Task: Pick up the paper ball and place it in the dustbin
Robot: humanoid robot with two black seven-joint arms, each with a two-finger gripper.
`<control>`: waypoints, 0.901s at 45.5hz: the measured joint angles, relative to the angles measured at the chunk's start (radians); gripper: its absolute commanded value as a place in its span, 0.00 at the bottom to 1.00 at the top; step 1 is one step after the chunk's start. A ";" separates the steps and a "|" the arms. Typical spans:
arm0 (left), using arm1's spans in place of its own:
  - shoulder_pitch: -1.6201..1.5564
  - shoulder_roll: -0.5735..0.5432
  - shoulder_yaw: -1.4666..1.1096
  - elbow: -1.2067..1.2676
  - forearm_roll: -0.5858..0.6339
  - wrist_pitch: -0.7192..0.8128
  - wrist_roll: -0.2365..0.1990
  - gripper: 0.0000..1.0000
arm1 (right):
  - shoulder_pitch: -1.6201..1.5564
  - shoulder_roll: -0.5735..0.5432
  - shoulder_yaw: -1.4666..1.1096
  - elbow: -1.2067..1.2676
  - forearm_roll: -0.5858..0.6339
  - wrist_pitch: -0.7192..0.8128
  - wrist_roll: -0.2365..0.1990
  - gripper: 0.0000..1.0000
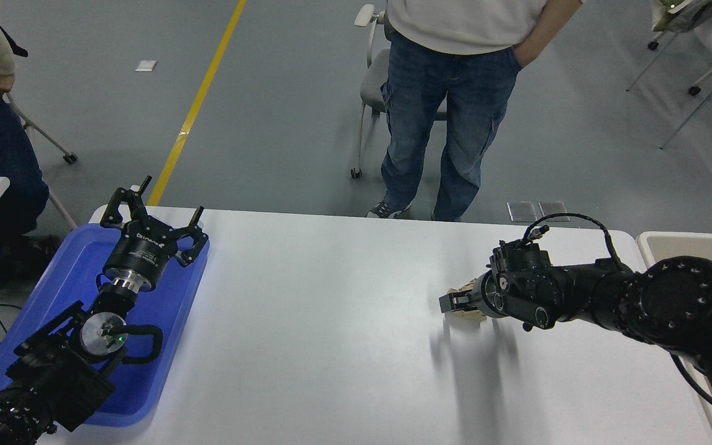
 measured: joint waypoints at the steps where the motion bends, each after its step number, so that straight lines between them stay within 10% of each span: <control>1: 0.000 0.000 0.000 0.000 0.000 0.000 0.000 1.00 | -0.003 0.000 0.003 -0.001 0.000 -0.011 0.000 1.00; 41: 0.000 0.000 -0.001 0.000 0.000 0.000 0.000 1.00 | -0.034 0.000 0.050 0.005 -0.001 -0.110 0.000 0.85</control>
